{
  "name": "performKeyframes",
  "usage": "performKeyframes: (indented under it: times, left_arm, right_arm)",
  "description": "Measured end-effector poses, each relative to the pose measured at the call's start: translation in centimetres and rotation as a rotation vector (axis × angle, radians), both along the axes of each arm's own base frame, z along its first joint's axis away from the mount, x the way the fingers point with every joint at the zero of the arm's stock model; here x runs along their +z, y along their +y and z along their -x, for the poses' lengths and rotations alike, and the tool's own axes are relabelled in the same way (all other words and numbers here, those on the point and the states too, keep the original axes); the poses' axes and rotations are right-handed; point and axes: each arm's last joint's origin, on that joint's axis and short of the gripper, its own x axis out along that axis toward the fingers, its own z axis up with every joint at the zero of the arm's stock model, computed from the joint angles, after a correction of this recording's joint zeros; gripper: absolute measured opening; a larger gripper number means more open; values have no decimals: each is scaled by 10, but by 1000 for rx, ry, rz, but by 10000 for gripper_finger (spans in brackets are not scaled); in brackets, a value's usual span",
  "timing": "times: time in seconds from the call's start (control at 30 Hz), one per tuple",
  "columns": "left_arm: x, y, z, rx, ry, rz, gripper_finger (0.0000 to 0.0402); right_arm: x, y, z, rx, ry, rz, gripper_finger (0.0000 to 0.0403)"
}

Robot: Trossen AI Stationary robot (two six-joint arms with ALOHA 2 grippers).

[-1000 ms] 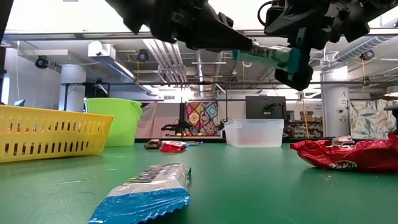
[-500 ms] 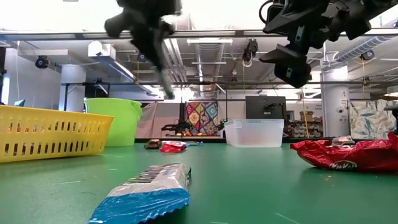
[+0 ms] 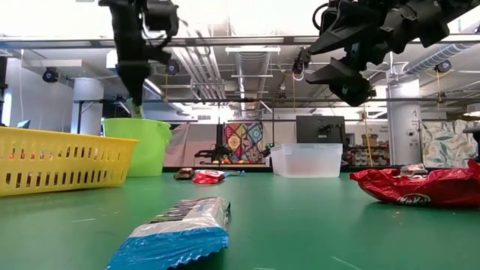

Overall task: Sort candy by brand, put in halloween buckets
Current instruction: Put the white chocolate into the green bucket, then put the red chocolate into the transparent bin

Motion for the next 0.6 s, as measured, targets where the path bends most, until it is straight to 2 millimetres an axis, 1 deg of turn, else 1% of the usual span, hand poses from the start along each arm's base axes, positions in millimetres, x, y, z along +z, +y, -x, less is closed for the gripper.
performKeyframes:
  times: [0.1, 0.27, 0.37, 0.47, 0.6]
  left_arm:
    - [-12, 9, 6, 52, 15, 5, 33]
    - [-25, 7, 8, 40, 55, 24, 81]
    - [-27, 6, 10, 43, 60, 25, 105]
    - [-25, 3, 8, 33, 27, 47, 120]
    - [-16, -10, 1, -28, -128, 70, 126]
  right_arm:
    - [0, 0, 0, 1, -1, 6, 192]
    - [0, -1, 0, -14, -3, 19, 196]
    - [0, -1, 0, -19, -3, 21, 196]
    - [0, -1, 0, -37, 0, 13, 196]
    - [0, -2, 0, -108, 10, -23, 196]
